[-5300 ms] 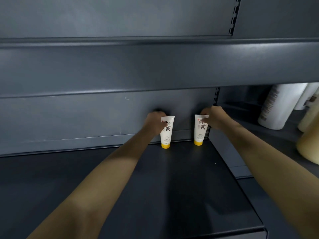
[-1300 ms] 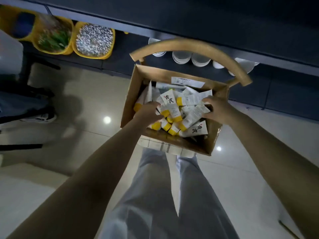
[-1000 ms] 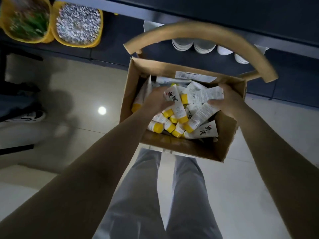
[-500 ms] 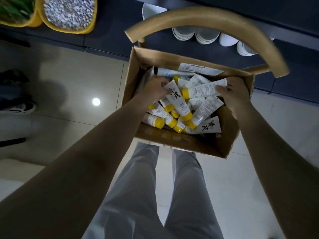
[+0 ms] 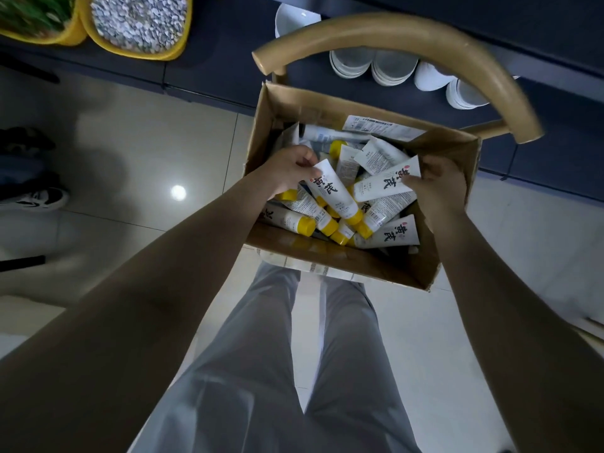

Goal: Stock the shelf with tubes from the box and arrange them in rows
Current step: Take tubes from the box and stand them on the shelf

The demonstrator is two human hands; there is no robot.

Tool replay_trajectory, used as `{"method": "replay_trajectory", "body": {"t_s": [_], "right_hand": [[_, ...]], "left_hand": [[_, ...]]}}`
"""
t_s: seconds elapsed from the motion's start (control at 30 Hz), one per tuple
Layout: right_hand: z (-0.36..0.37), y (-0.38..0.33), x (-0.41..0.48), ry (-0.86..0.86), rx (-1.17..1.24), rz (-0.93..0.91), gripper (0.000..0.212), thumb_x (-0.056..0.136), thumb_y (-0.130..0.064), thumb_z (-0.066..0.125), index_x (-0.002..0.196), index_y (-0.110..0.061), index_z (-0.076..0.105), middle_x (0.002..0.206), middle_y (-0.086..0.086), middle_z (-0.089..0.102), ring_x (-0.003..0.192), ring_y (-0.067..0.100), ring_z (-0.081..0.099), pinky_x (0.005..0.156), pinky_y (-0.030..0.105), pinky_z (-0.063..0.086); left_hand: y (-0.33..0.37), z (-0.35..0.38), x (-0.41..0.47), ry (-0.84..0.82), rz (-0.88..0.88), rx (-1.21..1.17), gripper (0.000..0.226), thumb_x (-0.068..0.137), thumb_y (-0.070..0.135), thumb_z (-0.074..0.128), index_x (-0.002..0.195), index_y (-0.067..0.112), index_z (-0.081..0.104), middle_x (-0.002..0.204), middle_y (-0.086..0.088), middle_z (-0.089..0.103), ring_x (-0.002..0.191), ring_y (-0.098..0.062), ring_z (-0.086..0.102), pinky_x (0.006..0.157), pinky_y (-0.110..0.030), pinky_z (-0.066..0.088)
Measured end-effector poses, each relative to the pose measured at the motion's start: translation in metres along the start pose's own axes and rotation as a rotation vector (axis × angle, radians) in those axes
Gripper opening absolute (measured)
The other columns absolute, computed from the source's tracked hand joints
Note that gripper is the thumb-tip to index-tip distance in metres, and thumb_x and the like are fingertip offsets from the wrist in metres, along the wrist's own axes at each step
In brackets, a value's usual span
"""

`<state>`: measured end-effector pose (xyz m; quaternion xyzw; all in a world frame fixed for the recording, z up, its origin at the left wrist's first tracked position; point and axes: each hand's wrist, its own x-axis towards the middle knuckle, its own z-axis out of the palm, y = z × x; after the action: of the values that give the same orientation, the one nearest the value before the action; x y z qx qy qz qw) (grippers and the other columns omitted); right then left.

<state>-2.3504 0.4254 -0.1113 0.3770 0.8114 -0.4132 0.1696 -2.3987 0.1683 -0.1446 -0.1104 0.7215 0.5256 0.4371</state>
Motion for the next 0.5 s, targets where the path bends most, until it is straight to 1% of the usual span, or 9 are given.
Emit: {"method": "replay_trajectory", "body": {"t_s": [0.07,0.1,0.13,0.2,0.27,0.33,0.4,0.47,0.5], "right_hand": [[0.001,-0.007,-0.006,-0.072,0.114,0.093,0.023,0.073,-0.012,0.075,0.096,-0.011,0.070,0.095,0.004,0.069,0.080,0.014,0.067,0.074,0.030,0.055],[0.000,-0.008,-0.008,-0.113,0.142,0.126,0.016,0.077,-0.006,0.073,0.092,-0.008,0.069,0.093,0.006,0.068,0.078,0.014,0.066,0.074,0.029,0.053],[0.000,-0.009,-0.009,-0.142,0.153,0.138,0.014,0.079,-0.004,0.071,0.092,-0.007,0.068,0.094,0.008,0.068,0.079,0.014,0.065,0.075,0.028,0.053],[0.000,-0.012,-0.014,-0.185,0.128,0.122,0.018,0.082,-0.007,0.069,0.099,-0.010,0.065,0.100,0.008,0.067,0.086,0.015,0.065,0.080,0.029,0.054],[-0.004,-0.016,-0.024,-0.199,0.086,0.079,0.022,0.083,-0.007,0.069,0.102,-0.012,0.061,0.102,0.007,0.066,0.093,0.018,0.065,0.081,0.032,0.055],[-0.012,-0.020,-0.038,-0.157,0.054,-0.006,0.025,0.081,-0.007,0.070,0.105,-0.011,0.063,0.104,0.009,0.067,0.095,0.021,0.066,0.084,0.036,0.056],[-0.028,-0.029,-0.060,-0.077,-0.059,-0.168,0.023,0.082,-0.012,0.068,0.105,-0.012,0.068,0.104,0.006,0.069,0.097,0.019,0.065,0.091,0.037,0.051],[-0.052,-0.040,-0.086,0.012,-0.165,-0.268,0.021,0.085,-0.016,0.065,0.105,-0.013,0.070,0.103,0.004,0.070,0.094,0.015,0.062,0.090,0.032,0.046],[-0.066,-0.045,-0.100,0.048,-0.161,-0.287,0.020,0.086,-0.016,0.064,0.104,-0.012,0.070,0.103,0.005,0.070,0.091,0.014,0.060,0.087,0.032,0.044]], "left_hand": [[0.002,0.002,-0.001,-0.005,0.000,0.017,0.020,0.085,0.011,0.067,0.077,0.021,0.052,0.103,-0.017,0.063,0.097,-0.028,0.060,0.085,-0.043,0.049],[0.003,0.004,-0.002,0.001,0.005,0.057,0.020,0.085,0.015,0.068,0.077,0.021,0.050,0.104,-0.016,0.063,0.097,-0.027,0.059,0.083,-0.040,0.048],[0.003,0.007,-0.003,0.013,0.018,0.107,0.021,0.083,0.018,0.070,0.079,0.022,0.049,0.104,-0.013,0.064,0.098,-0.025,0.059,0.083,-0.039,0.048],[0.004,0.012,-0.006,0.053,0.053,0.176,0.022,0.079,0.021,0.074,0.085,0.020,0.052,0.107,-0.010,0.065,0.100,-0.021,0.060,0.086,-0.038,0.049],[0.006,0.015,-0.014,0.065,0.093,0.209,0.022,0.077,0.020,0.076,0.089,0.018,0.059,0.104,-0.010,0.068,0.097,-0.019,0.063,0.087,-0.037,0.051],[0.009,0.019,-0.025,0.070,0.125,0.233,0.019,0.075,0.019,0.078,0.088,0.017,0.064,0.097,-0.009,0.071,0.093,-0.019,0.066,0.088,-0.042,0.053],[0.020,0.024,-0.044,0.110,0.137,0.247,0.019,0.074,0.019,0.078,0.090,0.015,0.068,0.094,-0.008,0.071,0.092,-0.021,0.066,0.087,-0.043,0.053],[0.039,0.031,-0.069,0.179,0.167,0.284,0.023,0.075,0.021,0.077,0.095,0.012,0.071,0.095,-0.008,0.071,0.092,-0.021,0.066,0.085,-0.039,0.053],[0.051,0.034,-0.084,0.204,0.202,0.287,0.023,0.076,0.022,0.076,0.096,0.011,0.071,0.094,-0.007,0.071,0.090,-0.020,0.065,0.084,-0.035,0.053]]}}
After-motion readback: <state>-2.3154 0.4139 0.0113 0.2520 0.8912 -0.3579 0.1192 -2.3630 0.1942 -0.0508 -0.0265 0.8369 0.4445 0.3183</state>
